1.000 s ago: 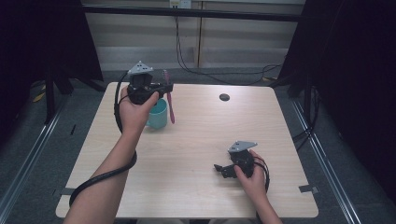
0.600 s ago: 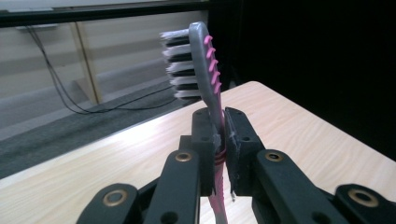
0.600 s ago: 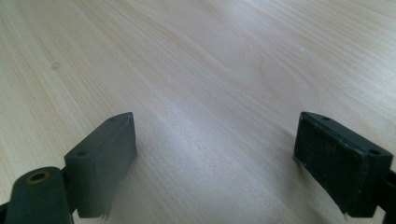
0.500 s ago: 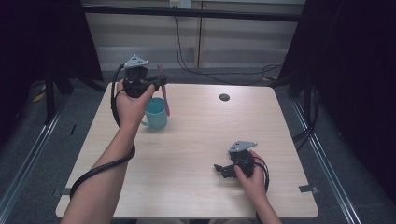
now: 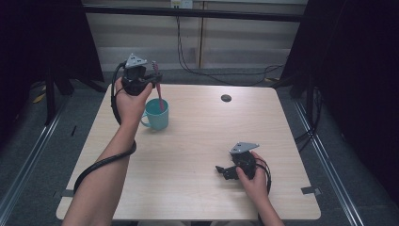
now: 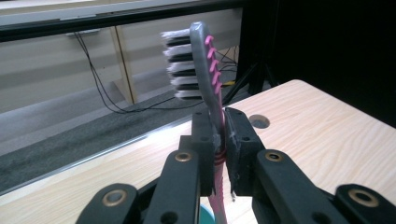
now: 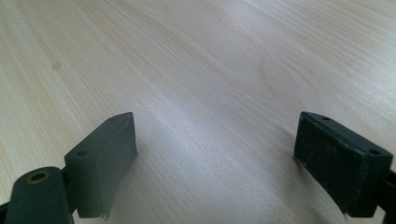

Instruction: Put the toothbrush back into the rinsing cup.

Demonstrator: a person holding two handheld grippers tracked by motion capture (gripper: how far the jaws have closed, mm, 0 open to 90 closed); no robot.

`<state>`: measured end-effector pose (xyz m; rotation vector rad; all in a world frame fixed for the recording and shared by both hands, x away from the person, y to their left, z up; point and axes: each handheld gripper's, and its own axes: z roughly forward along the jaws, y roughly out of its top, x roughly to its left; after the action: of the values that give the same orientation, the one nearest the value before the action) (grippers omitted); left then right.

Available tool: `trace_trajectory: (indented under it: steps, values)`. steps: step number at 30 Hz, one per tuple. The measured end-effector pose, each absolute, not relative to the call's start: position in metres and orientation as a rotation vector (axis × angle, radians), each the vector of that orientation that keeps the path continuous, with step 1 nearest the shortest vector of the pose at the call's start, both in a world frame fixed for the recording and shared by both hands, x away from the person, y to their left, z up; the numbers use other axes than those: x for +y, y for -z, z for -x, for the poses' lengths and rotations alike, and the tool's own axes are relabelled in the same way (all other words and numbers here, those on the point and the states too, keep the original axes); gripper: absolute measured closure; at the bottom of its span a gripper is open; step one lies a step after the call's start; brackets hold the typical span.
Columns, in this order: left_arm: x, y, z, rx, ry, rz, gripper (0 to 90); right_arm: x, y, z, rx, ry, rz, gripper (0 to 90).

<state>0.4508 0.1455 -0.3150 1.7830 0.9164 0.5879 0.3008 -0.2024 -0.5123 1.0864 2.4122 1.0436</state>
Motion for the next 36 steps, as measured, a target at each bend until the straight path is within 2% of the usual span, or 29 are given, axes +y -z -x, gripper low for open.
trace_trajectory:
  steps: [13,20,36]
  values:
    - [0.145,0.346,-0.464,0.962,-0.686,-1.825,83.4,-0.202,0.512,-0.301,2.421,-1.046,-1.072,12.3]
    - [0.144,0.371,-0.465,0.989,-0.675,-1.843,83.2,-0.202,0.512,-0.3,2.423,-1.046,-1.069,12.3]
    - [0.148,0.401,-0.471,1.022,-0.666,-1.863,82.4,-0.202,0.512,-0.3,2.433,-1.052,-1.051,12.3]
